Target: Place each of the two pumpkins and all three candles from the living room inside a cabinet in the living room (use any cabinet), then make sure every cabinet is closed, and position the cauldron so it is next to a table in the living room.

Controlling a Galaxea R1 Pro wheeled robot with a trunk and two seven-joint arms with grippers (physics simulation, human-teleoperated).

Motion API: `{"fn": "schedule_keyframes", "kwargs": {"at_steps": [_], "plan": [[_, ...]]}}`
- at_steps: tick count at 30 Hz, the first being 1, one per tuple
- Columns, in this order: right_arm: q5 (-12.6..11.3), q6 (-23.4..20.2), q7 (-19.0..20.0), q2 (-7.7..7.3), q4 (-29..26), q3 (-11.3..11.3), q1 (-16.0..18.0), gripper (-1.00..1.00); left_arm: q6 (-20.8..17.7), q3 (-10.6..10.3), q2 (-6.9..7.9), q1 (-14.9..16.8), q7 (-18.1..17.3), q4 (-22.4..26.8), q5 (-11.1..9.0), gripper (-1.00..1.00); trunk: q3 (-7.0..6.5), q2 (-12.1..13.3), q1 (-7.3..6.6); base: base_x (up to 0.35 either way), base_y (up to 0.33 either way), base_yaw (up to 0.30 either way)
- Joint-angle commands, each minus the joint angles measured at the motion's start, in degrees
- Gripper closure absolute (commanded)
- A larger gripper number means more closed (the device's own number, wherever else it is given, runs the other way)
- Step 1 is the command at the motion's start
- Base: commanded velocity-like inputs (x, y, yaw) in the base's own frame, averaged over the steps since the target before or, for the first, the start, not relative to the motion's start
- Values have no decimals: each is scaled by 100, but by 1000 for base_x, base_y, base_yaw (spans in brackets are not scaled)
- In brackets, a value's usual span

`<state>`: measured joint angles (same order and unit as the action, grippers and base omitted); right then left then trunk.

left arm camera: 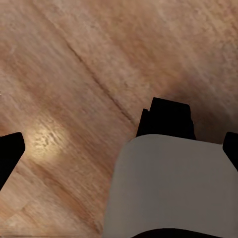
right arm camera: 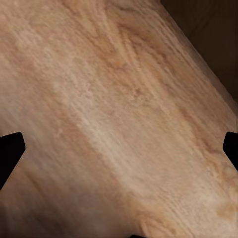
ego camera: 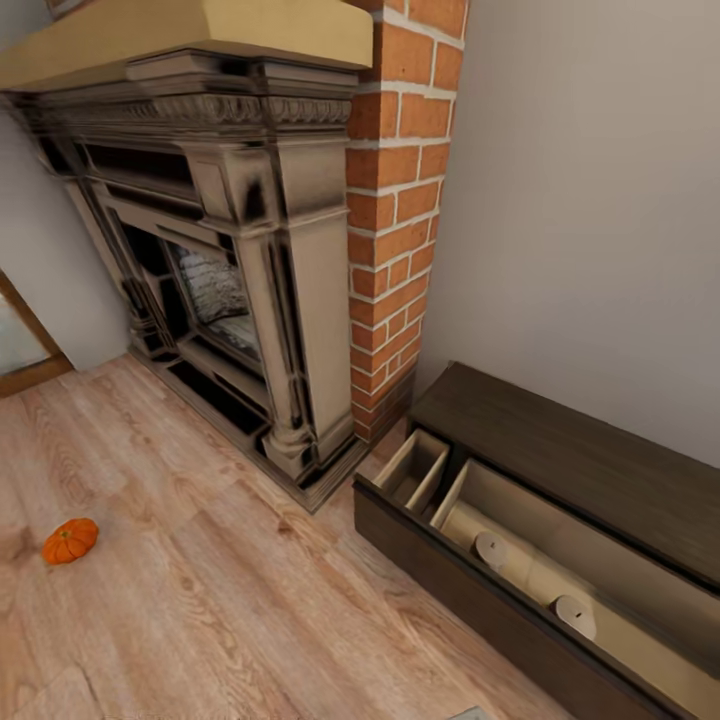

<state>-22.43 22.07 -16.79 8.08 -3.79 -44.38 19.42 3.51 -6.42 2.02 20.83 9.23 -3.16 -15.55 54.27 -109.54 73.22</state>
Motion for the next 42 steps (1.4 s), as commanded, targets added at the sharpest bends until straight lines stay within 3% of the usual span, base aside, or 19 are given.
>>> {"fn": "schedule_keyframes", "kwargs": {"at_steps": [1, 42], "plan": [[1, 0, 0, 2, 1, 0, 0, -100, 0, 0, 0, 0, 0, 0, 0, -100, 0, 0, 0, 0, 0, 288], [2, -8, 4, 1, 1, 0, 0, -100, 0, 0, 0, 0, 0, 0, 0, -100, 0, 0, 0, 0, 0, 289]]}}
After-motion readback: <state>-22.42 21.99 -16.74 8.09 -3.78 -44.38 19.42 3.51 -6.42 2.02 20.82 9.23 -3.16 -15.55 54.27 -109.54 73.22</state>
